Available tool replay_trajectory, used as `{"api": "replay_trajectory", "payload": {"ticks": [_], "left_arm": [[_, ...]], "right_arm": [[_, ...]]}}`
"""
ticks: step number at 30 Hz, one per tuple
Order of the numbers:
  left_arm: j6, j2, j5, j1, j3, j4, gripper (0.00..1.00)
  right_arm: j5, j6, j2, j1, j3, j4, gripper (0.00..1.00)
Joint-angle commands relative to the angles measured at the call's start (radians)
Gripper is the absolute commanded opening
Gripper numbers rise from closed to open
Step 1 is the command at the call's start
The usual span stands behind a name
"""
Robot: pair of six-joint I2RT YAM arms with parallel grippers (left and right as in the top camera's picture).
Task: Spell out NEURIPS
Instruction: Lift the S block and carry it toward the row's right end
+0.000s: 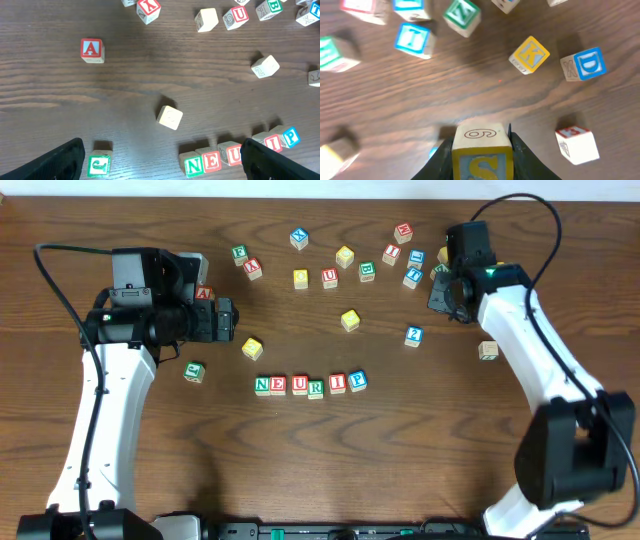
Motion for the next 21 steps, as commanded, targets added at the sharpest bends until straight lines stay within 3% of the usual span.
{"api": "replay_trajectory", "payload": {"ticks": [1, 21], "left_arm": [[0.021, 0.001, 0.015, 0.002, 0.022, 0.000, 0.98], [0.021, 0.001, 0.015, 0.002, 0.022, 0.000, 0.98]], "right_arm": [[0.004, -0.045, -0.069, 0.045, 0.017, -0.029, 0.25], [-0.029, -0.067, -0.085, 0.297, 0.011, -0.114, 0.24]]}}
